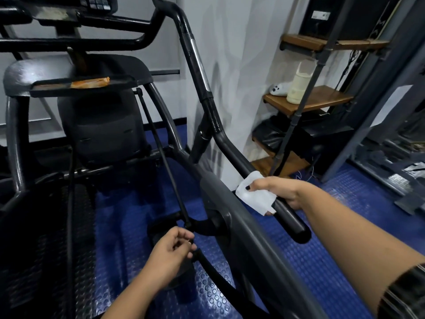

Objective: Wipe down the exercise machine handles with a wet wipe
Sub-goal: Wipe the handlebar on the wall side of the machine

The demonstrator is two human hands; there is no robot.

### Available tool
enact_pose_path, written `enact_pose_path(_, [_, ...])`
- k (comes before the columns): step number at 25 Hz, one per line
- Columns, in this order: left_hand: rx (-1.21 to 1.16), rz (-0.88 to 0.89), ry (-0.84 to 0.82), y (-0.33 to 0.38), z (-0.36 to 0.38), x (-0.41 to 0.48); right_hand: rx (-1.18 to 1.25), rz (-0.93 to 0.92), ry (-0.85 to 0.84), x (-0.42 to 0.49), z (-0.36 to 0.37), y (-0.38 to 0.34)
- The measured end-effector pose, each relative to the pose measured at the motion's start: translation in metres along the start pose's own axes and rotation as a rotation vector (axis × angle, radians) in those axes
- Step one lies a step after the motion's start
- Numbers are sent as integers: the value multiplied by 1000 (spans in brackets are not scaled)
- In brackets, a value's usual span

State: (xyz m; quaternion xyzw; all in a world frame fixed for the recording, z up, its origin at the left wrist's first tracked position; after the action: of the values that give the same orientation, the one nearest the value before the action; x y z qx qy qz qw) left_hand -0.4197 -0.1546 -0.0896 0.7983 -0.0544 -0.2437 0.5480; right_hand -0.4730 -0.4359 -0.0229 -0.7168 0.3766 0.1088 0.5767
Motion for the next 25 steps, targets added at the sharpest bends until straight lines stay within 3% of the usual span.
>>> enact_pose_path(2, [11, 6, -27, 0, 8, -3, 31, -3, 39, -19, -5, 17])
enact_pose_path(4, [10, -2, -40, -2, 13, -3, -58, -66, 211, -35, -9, 28])
enact_pose_path(9, [-20, -29, -42, -7, 13, 13, -896, -240, 775, -82, 10, 34])
enact_pose_path(13, [-58, -67, -28, -15, 0, 38, -1231, -392, 1034, -76, 33, 17])
enact_pose_path(21, [-58, -71, -30, -13, -41, 104, -1010, -324, 1025, 70, 52, -108])
enact_pose_path(25, [-65, -73, -23, 1, -87, 137, -586, -285, 1112, 109, 58, -166])
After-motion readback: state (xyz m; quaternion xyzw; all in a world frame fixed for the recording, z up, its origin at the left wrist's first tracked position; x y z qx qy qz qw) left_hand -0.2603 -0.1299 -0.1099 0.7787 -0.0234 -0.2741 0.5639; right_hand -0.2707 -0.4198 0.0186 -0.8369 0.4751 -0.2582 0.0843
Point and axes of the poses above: each hand's wrist, its own x-axis towards the middle knuckle, its own z-axis out of the palm, y = z × x, the point moved 5 cm from there along x, towards the middle knuckle, and after that the axes turned 14 degrees about y, right-handed, at the moved point
